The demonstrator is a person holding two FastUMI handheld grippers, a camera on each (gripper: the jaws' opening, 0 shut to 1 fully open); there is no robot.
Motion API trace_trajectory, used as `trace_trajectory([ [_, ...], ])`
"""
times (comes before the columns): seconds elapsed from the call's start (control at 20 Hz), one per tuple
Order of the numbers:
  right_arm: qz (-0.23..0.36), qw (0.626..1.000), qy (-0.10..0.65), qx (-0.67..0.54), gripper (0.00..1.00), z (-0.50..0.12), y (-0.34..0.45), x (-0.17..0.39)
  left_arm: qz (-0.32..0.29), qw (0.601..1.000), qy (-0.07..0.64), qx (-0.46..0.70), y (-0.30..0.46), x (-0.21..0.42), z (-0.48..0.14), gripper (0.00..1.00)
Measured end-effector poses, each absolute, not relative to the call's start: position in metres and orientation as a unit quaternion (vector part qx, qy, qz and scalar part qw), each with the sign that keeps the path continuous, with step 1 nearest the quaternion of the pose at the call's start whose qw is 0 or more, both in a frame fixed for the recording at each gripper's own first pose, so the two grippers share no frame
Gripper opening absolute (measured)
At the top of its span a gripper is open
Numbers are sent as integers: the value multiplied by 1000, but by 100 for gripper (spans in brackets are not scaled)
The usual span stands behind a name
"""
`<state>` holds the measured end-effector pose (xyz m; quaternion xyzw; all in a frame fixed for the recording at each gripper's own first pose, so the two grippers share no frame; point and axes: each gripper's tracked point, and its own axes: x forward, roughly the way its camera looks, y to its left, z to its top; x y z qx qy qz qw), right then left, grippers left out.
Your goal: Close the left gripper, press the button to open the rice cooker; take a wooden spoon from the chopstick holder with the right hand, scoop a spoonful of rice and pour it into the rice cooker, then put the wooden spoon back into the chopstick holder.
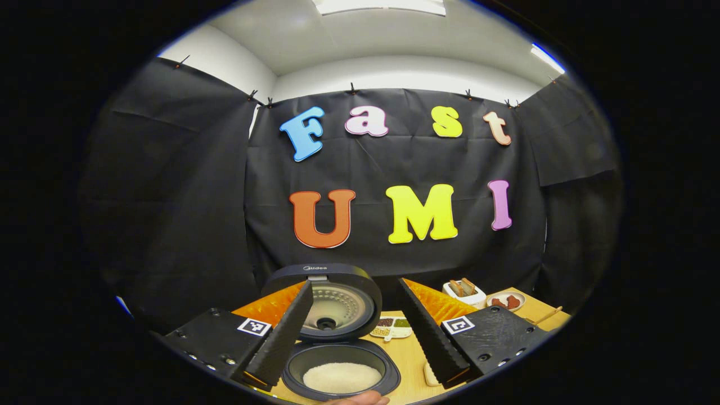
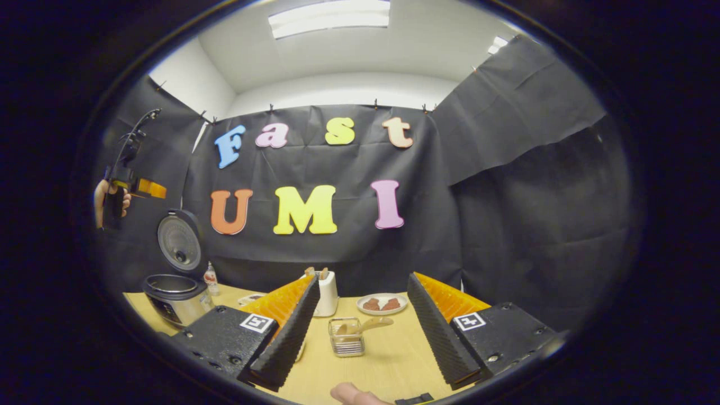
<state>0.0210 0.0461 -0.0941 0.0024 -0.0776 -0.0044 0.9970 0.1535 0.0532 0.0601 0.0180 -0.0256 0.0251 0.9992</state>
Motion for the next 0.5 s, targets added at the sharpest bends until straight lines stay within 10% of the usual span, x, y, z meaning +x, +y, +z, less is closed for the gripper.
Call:
trace_trajectory([
  [0.5, 57, 990, -129, -30, 100, -107, 72, 33, 38, 998, -51, -4, 98, 251, 76, 94],
])
